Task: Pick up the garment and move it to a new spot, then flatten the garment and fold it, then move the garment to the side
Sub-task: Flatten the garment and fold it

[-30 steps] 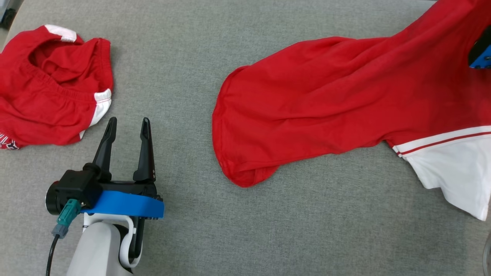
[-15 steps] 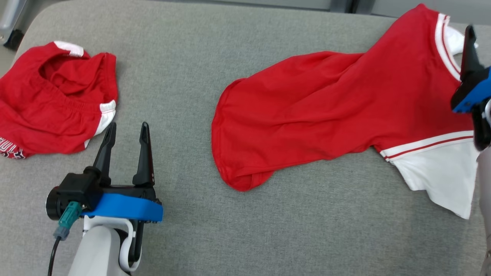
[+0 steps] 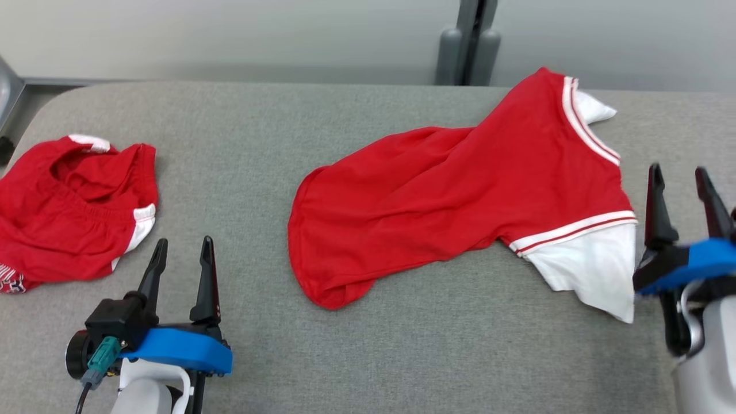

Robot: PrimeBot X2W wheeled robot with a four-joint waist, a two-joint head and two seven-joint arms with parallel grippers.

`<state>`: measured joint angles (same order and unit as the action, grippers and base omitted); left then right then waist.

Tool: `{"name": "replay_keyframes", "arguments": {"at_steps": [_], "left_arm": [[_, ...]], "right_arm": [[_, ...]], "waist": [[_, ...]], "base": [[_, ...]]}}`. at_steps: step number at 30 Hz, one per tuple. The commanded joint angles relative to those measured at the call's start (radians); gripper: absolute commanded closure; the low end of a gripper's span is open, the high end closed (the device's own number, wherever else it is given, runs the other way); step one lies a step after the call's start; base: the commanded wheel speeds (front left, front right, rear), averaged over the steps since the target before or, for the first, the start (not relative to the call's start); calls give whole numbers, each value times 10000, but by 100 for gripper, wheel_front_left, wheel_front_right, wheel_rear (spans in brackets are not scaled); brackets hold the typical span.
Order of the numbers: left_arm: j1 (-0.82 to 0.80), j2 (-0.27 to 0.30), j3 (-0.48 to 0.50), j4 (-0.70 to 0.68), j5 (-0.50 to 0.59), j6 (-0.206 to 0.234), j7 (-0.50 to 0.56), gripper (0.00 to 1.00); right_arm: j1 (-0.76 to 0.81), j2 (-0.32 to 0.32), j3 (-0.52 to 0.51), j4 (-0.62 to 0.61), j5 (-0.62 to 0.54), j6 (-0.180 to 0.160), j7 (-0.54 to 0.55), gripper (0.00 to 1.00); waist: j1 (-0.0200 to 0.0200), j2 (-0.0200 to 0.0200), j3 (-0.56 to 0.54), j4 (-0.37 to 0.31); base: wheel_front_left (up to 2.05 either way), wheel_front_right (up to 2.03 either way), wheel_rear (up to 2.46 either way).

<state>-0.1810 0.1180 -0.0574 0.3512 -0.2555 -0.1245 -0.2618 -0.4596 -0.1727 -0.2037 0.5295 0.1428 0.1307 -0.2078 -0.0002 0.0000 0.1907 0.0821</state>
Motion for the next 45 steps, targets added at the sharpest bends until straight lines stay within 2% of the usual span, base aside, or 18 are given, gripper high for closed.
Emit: {"name": "replay_keyframes", "arguments": {"at_steps": [1, 7, 12, 25, 45], "left_arm": [[108, 52, 12, 45, -37, -72, -46, 0], [331, 169, -17, 322, -65, -41, -35, 0], [496, 246, -41, 481, -130, -24, -22, 0], [695, 198, -305, 641, -220, -4, 24, 0], [687, 238, -631, 599, -354, 79, 315, 0]], "right_arm": [[395, 147, -47, -283, -18, 1, -10, 0], [2380, 780, 96, -2454, -354, 1, 399, 0], [3521, 1036, 412, -3596, -384, -1, 694, 0], [4705, 1218, 731, -4357, -189, 1, 1079, 0], [4691, 1227, 840, -4276, 23, 1, 1179, 0]], "waist": [[2, 0, -275, -246], [2, 0, -713, -471], [2, 0, -1048, -581], [2, 0, -1624, -592], [2, 0, -1637, -682]], "base": [[0, 0, 0], [0, 0, 0], [0, 0, 0], [0, 0, 0], [0, 0, 0]]}}
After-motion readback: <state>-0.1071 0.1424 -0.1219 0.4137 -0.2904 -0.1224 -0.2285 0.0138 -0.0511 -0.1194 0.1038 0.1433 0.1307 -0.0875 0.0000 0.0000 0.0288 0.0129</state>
